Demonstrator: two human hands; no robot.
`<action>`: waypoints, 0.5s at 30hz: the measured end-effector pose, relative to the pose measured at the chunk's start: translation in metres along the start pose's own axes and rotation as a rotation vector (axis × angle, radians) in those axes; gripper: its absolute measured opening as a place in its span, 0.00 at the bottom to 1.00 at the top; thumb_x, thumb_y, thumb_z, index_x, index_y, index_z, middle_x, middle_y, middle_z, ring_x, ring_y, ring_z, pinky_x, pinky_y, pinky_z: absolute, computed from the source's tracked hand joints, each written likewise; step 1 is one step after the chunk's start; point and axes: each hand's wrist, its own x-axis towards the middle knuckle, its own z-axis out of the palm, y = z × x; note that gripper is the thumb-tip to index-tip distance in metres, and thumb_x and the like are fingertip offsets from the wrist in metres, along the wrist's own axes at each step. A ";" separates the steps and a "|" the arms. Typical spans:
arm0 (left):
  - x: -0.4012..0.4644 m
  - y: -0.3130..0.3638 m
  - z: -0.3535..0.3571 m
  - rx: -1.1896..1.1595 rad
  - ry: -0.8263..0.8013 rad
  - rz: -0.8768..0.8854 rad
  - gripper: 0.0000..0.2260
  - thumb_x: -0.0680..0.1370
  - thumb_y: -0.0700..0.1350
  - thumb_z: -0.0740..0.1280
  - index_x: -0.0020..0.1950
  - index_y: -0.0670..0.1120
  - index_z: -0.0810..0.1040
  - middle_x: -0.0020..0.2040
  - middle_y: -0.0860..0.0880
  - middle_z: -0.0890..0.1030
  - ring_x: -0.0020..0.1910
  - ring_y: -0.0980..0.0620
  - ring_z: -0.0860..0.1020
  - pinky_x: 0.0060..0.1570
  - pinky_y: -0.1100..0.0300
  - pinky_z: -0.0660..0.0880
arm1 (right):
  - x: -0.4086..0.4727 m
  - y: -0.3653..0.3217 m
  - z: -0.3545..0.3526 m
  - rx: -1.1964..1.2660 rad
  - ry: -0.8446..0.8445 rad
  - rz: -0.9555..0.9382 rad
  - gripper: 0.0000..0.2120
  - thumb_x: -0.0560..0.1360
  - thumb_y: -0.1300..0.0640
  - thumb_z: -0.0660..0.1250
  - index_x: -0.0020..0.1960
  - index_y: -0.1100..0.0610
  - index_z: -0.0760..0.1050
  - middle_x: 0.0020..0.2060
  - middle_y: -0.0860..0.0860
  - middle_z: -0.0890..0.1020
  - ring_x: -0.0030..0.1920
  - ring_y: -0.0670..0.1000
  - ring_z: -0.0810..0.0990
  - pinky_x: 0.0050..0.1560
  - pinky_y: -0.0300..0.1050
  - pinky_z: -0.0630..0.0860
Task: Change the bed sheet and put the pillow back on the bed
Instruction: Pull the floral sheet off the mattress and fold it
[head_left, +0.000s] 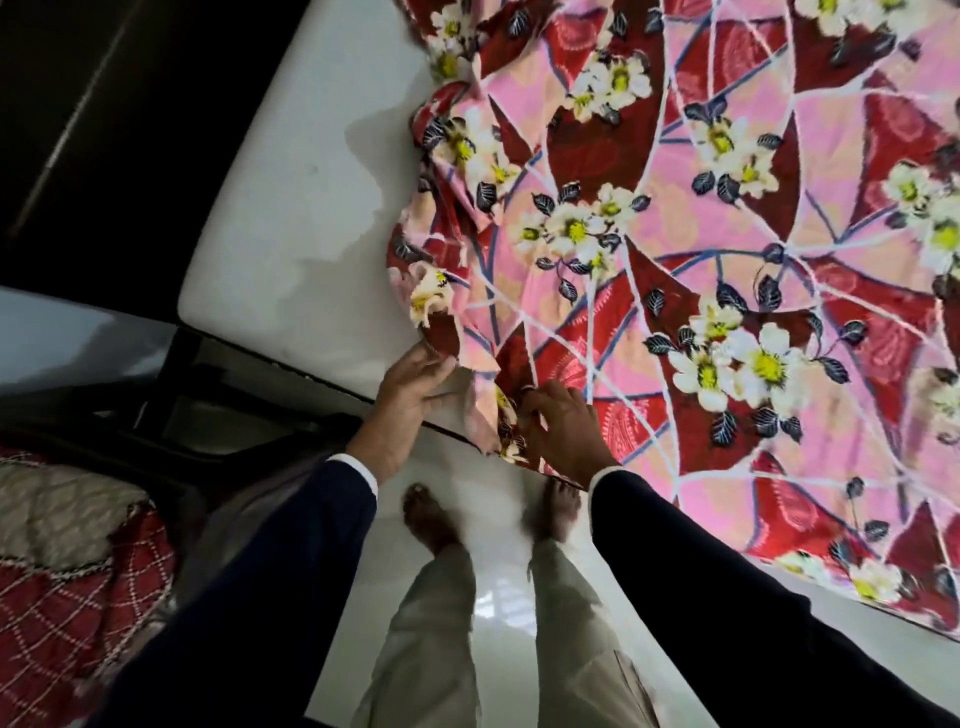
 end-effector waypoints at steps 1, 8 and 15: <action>-0.002 -0.009 -0.002 0.056 0.064 -0.015 0.08 0.80 0.41 0.67 0.57 0.49 0.79 0.52 0.52 0.84 0.53 0.54 0.83 0.52 0.50 0.78 | -0.001 -0.005 -0.005 0.084 -0.035 -0.025 0.15 0.74 0.45 0.60 0.50 0.52 0.80 0.51 0.51 0.80 0.54 0.58 0.76 0.54 0.54 0.71; -0.032 -0.117 0.042 0.594 -0.152 -0.346 0.23 0.70 0.37 0.74 0.63 0.43 0.73 0.56 0.49 0.80 0.55 0.54 0.79 0.52 0.58 0.75 | -0.034 0.006 -0.067 0.940 -0.301 -0.043 0.07 0.75 0.65 0.63 0.42 0.55 0.71 0.36 0.50 0.73 0.36 0.45 0.71 0.41 0.40 0.69; -0.035 -0.100 0.170 0.686 -0.393 -0.167 0.21 0.76 0.41 0.75 0.65 0.52 0.74 0.57 0.62 0.79 0.55 0.75 0.75 0.57 0.74 0.70 | -0.070 0.057 -0.142 1.383 -0.398 0.042 0.05 0.76 0.64 0.63 0.43 0.56 0.71 0.36 0.48 0.74 0.37 0.47 0.76 0.41 0.39 0.77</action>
